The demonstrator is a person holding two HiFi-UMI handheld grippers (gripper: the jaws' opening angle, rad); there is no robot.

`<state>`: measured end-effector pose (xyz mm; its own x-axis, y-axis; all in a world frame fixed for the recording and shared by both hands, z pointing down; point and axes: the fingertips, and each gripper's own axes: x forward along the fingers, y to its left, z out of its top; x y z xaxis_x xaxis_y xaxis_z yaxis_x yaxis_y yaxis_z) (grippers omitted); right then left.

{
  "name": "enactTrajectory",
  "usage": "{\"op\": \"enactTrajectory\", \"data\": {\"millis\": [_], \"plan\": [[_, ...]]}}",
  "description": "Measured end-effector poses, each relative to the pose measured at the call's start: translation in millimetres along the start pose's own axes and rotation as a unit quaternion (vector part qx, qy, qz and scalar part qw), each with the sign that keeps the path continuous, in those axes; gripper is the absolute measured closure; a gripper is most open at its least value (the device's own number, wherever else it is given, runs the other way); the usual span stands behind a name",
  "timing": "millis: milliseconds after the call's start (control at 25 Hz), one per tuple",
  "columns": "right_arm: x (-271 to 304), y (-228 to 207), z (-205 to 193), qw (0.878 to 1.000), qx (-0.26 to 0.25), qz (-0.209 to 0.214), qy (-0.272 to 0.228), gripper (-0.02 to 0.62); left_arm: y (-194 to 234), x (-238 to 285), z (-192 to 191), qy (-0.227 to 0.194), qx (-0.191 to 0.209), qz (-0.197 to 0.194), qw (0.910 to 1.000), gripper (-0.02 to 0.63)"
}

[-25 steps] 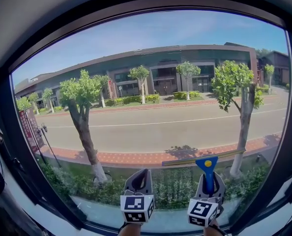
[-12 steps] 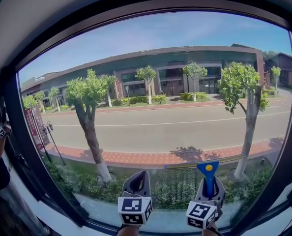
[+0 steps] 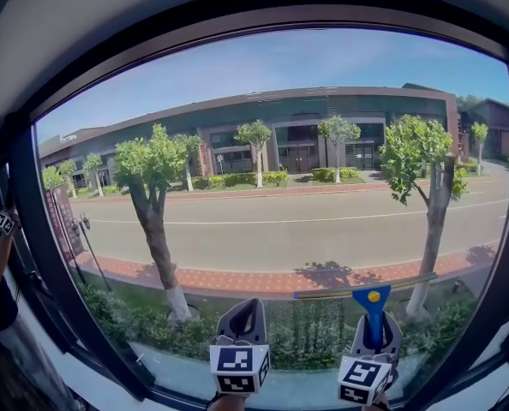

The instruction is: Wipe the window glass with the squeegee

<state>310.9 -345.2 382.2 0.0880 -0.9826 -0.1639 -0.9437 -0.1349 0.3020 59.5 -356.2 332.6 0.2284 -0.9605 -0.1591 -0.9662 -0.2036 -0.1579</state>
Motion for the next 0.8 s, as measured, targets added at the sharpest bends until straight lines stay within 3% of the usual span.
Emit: {"op": "enactTrajectory", "data": {"millis": [800], "plan": [[-28, 158, 62, 1.0, 0.029, 0.001, 0.013, 0.454, 144, -16, -21, -0.009, -0.012, -0.057, 0.9983, 0.606]]}}
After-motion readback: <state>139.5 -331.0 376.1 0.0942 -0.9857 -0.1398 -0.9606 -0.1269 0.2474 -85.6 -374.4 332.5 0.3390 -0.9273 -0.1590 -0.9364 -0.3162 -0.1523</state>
